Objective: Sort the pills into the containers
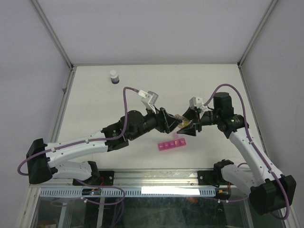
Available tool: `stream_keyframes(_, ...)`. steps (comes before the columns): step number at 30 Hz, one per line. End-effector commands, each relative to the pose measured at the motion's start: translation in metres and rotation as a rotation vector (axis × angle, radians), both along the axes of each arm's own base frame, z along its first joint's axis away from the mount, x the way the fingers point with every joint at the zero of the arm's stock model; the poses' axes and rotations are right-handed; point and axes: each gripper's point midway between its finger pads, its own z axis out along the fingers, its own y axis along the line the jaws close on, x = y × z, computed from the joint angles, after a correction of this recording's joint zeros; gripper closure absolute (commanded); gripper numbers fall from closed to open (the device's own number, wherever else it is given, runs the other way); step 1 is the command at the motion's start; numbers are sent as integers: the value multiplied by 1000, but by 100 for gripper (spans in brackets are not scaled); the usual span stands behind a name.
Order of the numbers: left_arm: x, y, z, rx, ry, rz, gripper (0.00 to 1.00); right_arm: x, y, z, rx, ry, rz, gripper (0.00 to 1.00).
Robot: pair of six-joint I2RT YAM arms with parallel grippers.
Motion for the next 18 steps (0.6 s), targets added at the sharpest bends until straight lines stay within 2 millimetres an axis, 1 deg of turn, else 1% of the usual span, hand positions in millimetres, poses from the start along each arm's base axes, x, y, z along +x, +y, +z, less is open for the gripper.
stream_keyframes(1, 1, -6, 21, 1, -49, 4, 49, 5, 1, 23, 33, -81, 3, 100)
stream_keyframes(3, 1, -8, 21, 11, -52, 0, 57, 5, 1, 24, 33, -82, 3, 100)
stream_keyframes(6, -1, -8, 21, 23, -58, -10, 73, 5, 1, 24, 34, -82, 4, 100)
stream_keyframes(9, -5, -9, 19, 47, -88, -44, 82, 4, 1, 24, 35, -82, 6, 100)
stream_keyframes(12, -17, -12, 20, 86, -181, -141, 84, 4, 1, 24, 36, -83, 6, 100)
stream_keyframes(14, -27, -14, 17, 133, -302, -235, 83, 4, 1, 25, 36, -82, 6, 100)
stream_keyframes(16, -43, -17, 13, 173, -454, -372, 81, 4, 1, 25, 37, -84, 7, 100)
stream_keyframes(18, -64, -18, 2, 211, -621, -538, 76, 3, 1, 25, 39, -83, 9, 100)
